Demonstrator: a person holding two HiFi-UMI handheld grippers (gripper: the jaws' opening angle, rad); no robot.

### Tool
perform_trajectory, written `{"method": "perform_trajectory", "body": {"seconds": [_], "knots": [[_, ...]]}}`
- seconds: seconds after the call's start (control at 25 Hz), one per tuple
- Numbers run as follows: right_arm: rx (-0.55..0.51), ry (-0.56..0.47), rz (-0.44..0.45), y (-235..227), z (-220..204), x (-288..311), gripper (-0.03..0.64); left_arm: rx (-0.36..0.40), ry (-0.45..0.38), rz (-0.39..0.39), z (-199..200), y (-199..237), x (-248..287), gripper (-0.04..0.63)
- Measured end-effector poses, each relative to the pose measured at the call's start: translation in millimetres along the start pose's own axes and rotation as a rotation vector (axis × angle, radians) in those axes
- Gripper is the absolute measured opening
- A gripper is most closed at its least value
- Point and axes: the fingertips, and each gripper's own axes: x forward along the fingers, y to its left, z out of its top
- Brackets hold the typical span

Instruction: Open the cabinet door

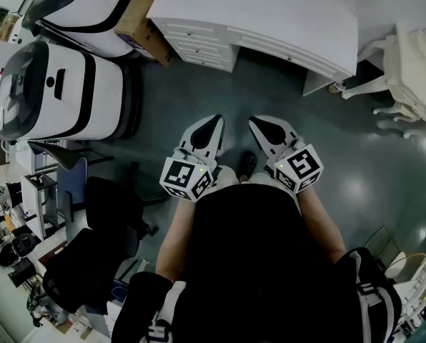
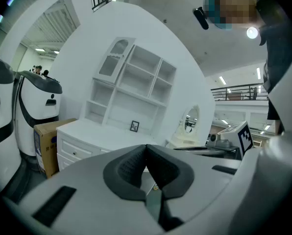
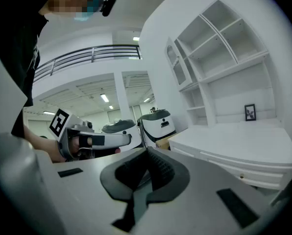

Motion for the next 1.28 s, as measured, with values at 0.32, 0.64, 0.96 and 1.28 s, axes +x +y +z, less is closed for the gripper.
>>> {"method": "perform_trajectory", "body": {"seconds": [0.32, 0.64, 0.96, 1.28], "knots": [[0.011, 0.007, 0.008, 26.9, -7.5, -17.1, 0.014, -0.01, -0.007, 0.006, -3.2, -15.1, -23.9, 0.023], [0.025, -0.018, 0.018, 33.1, -8.6, -22.3, 0.015, -0.02, -0.001, 0.031, -15.8, -21.9, -31.3, 0.023], [0.046, 0.032, 0.023, 28.6, -23.2, -8.7, 0.017, -0.031, 0.027, 0.07, -25.9, -8.1, -27.9, 0.023], [0.034, 0.097, 0.017, 18.7, -39.0, 51.4, 0.017, -0.062, 0.042, 0.106, -45.5, 55.8, -21.5, 0.023]]}}
